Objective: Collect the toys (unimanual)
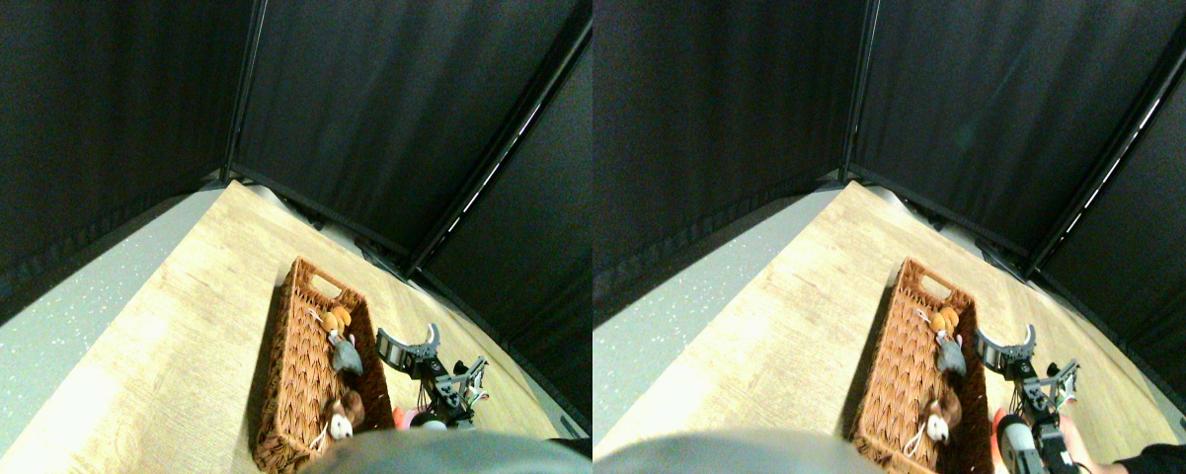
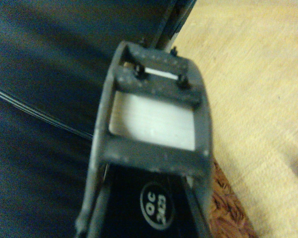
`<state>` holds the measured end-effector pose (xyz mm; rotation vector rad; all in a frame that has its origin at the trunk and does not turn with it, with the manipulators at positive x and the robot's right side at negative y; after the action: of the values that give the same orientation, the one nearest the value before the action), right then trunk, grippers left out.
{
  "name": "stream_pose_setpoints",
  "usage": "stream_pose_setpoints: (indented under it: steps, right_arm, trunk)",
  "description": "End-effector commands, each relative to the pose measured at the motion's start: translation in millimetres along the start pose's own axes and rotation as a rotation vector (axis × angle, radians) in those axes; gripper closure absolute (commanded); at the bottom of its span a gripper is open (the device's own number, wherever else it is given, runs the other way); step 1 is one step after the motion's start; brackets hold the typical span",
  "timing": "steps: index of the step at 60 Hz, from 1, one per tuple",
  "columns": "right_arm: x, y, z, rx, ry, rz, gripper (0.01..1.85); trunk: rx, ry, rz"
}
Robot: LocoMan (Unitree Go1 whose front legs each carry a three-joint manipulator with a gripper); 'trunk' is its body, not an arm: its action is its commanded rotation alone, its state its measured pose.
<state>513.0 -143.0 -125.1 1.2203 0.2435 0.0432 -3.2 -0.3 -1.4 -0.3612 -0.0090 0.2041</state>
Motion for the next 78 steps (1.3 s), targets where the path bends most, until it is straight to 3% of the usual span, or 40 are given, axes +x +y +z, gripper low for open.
stream_pose_setpoints:
  steps: [1,9,17,24,36,44,78]
  right_arm:
    - [0.1,3.2,17.2,-0.085,-0.089,0.008,1.01]
    - [-3.4,-5.1,39.6,-0.119,-0.146,0.020,1.10]
    - [-14.3,-17.8,67.7,-0.121,-0.278,-0.019,1.16]
    - [-24.3,-30.6,76.2,-0.045,-0.290,-0.017,1.11]
    - [-37.8,-46.4,72.6,0.040,-0.292,-0.007,1.18]
    - [-46.5,-56.7,69.4,0.050,-0.305,-0.058,1.08]
    - [-61.5,-85.5,47.7,0.205,-0.366,-0.111,1.04]
  trunk:
    - [0.031,0.022,-0.009]
    - [0.065,0.032,-0.038]
    - [0.100,0.043,-0.061]
    - [0.121,0.052,-0.073]
    - [0.139,0.066,-0.082]
    - [0.145,0.070,-0.083]
    - [0.120,0.064,-0.070]
